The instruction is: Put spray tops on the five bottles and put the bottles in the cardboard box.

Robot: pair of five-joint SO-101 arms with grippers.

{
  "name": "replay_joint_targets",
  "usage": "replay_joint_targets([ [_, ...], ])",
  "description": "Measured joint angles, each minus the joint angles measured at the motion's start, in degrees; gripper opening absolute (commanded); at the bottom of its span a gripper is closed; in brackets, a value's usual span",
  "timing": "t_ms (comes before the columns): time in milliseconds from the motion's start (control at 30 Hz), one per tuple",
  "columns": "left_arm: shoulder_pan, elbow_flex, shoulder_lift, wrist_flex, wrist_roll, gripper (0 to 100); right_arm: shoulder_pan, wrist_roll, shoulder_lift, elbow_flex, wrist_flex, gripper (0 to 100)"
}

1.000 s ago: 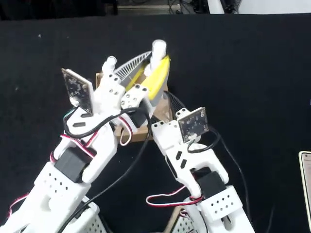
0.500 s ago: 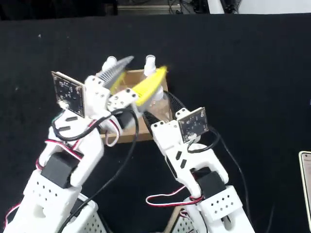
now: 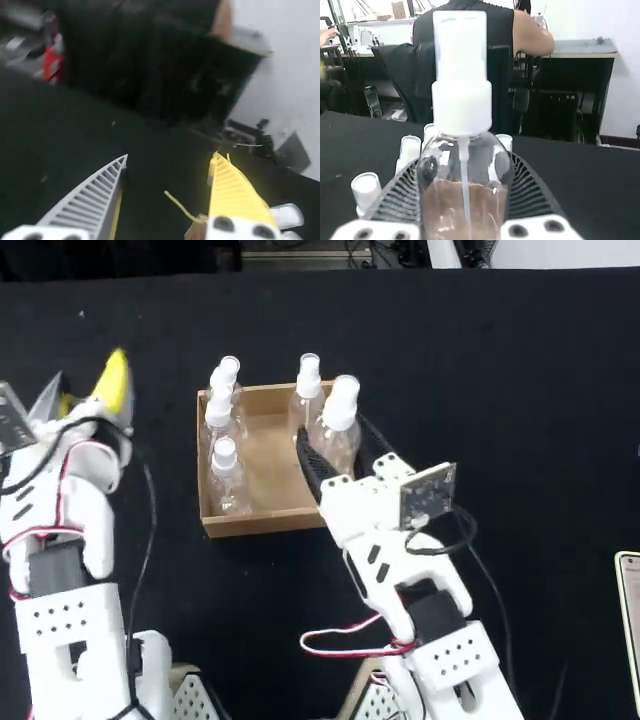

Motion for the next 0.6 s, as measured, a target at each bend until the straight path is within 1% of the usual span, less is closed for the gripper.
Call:
replay_joint_targets([
  [33, -0.9, 1.7, 0.0, -0.5, 1.1, 23, 0.2, 0.0, 2.5, 0.0, -1.2, 1.1],
  [100, -1.8, 6.2, -0.1, -4.2, 1.8, 23, 0.4, 0.0, 8.2, -0.2, -3.8, 1.1],
  [267, -1.9, 19.1, 0.0, -20.9, -0.9, 23, 0.1, 0.0, 23.0, -1.5, -11.7, 1.1],
  [333, -2.4, 22.8, 0.0, -25.3, -1.7, 23, 0.2, 0.0, 27.5, -1.5, -14.8, 1.2],
  [433, -3.1, 25.8, 0.0, -27.2, -1.8, 23, 0.2, 0.0, 32.6, -1.5, -18.5, 1.1],
  [600, -3.3, 29.9, 0.0, -27.9, 0.0, 23, 0.2, 0.0, 39.3, -1.5, -26.5, 1.0],
])
